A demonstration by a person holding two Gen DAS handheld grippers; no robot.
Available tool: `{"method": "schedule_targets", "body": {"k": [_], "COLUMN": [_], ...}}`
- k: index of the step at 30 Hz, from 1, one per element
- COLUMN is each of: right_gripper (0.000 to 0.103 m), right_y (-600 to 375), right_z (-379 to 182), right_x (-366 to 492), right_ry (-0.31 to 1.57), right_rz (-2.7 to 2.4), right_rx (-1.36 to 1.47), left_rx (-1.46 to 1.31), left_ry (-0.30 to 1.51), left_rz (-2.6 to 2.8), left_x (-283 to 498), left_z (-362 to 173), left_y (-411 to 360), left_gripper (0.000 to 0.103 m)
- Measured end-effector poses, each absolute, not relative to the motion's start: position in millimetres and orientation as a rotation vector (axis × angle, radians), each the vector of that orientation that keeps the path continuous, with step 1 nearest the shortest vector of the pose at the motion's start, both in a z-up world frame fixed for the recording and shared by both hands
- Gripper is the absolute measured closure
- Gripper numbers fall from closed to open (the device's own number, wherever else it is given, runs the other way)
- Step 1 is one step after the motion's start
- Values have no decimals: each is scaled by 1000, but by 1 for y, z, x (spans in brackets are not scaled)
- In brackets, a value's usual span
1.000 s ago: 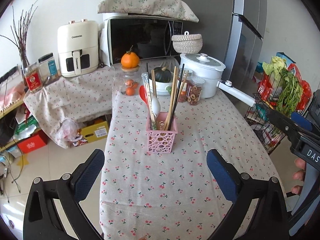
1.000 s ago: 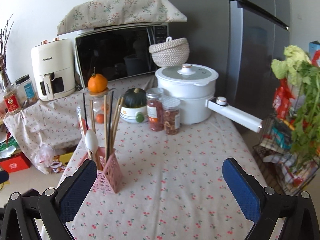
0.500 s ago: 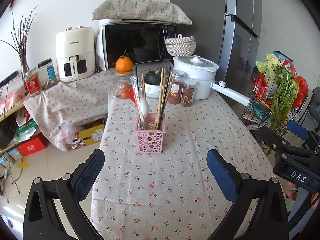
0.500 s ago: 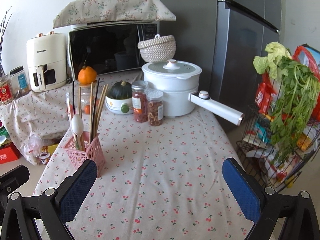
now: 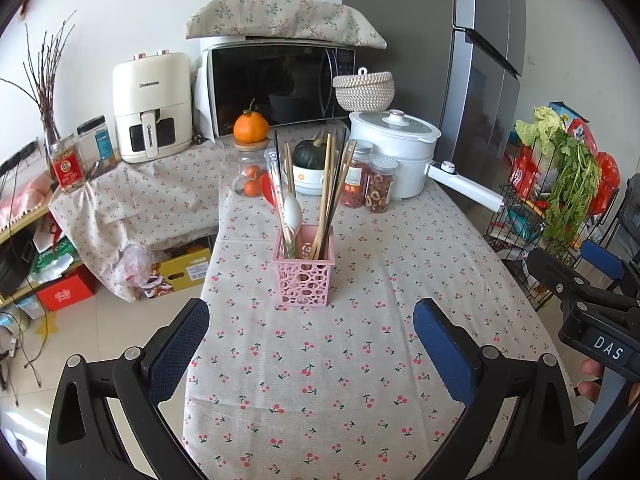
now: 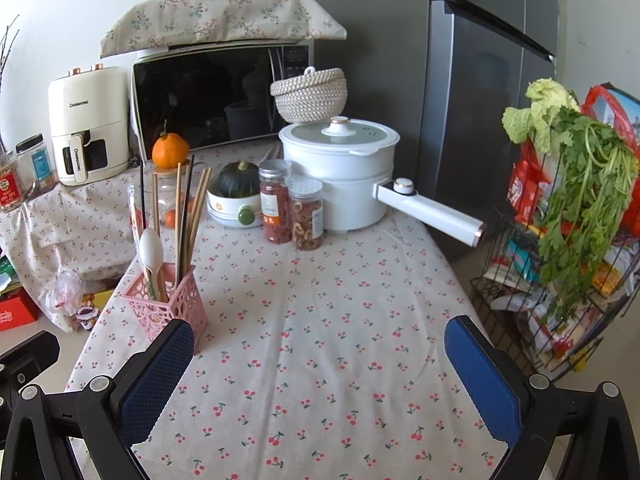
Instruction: Organize utensils
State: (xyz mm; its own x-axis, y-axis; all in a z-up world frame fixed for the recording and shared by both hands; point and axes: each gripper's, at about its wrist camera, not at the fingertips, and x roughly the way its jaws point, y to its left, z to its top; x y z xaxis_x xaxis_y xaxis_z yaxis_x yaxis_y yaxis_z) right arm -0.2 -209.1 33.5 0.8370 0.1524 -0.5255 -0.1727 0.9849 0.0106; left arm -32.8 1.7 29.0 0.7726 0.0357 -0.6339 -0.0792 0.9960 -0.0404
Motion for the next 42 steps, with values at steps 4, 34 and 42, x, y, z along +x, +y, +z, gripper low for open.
{"method": "schedule_targets", "body": {"k": [4,34,42], "right_gripper": [0,0,0], "right_y": [-209,-208,-206], "right_z": [33,28,26], "right_x": [0,5,6], "right_ry": [553,577,581], "right_rz": [170,167,170], "right_rx": [-38,-29,-36], "left_rx": [-66,-63,-56], "left_ry": [685,686,684], "left_rz": [59,50,47], "left_x": [-32,-33,-33], "left_z": [28,29,30], "left_y": [2,-1,-2], "left_gripper": [0,0,0]}}
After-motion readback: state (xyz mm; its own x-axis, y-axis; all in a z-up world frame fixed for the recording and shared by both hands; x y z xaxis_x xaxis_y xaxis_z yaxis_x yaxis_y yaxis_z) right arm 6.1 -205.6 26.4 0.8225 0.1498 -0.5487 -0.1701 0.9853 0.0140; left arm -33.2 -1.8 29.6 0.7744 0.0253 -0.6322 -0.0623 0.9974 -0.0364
